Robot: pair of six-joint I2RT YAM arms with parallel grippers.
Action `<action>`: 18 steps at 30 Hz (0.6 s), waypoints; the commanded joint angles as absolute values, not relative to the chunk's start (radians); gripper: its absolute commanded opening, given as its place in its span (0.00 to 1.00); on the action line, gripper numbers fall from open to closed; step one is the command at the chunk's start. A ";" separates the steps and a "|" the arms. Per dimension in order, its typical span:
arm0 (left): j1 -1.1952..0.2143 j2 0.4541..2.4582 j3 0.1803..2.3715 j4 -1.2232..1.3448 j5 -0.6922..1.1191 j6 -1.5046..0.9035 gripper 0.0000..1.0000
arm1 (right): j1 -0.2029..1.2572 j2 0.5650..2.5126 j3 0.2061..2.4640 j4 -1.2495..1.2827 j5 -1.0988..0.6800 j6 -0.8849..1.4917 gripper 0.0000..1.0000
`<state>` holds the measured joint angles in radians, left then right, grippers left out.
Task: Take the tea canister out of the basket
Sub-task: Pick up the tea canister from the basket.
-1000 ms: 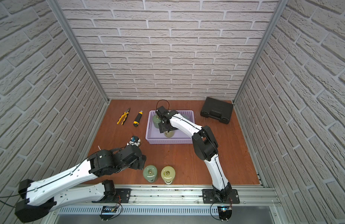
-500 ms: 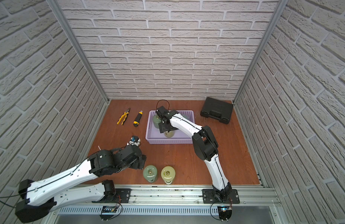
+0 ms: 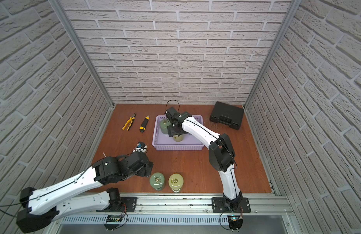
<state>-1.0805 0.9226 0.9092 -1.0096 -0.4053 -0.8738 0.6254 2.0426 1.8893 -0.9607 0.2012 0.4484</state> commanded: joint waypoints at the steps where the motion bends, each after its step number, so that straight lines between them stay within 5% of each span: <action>1: -1.073 0.919 0.900 -0.976 -0.431 -0.871 0.98 | 0.621 1.921 1.877 -0.937 0.221 0.435 0.49; 18: -1.069 0.960 0.924 -0.942 -0.446 -0.825 0.98 | 0.623 1.643 1.635 -0.926 0.209 0.439 0.48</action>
